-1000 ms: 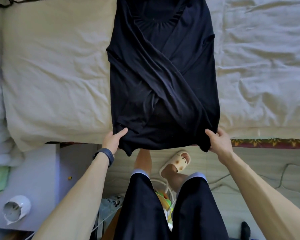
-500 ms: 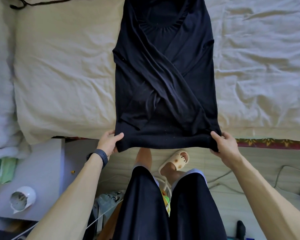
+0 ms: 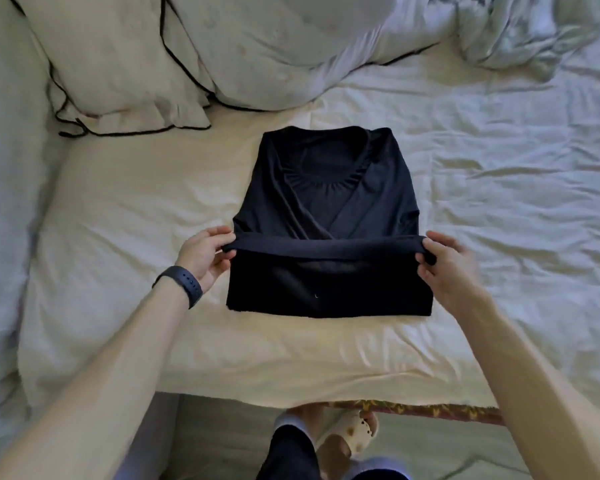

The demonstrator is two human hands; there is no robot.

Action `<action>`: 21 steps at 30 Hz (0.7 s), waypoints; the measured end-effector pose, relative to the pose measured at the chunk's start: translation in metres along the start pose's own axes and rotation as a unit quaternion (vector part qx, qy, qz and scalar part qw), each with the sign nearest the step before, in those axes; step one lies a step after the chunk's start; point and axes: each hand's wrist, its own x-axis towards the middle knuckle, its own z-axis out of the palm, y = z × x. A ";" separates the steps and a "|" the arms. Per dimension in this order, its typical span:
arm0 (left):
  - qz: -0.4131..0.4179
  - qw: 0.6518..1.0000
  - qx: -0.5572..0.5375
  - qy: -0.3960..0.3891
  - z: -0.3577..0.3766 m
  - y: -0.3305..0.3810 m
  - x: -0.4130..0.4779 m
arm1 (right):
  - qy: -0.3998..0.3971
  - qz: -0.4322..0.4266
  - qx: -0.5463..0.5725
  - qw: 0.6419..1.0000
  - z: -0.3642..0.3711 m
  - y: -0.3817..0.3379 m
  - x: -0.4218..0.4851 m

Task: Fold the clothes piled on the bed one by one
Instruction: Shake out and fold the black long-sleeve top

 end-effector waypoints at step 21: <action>0.219 0.831 0.507 0.070 0.094 0.077 0.212 | 0.003 -0.164 -0.461 0.872 0.073 -0.068 0.212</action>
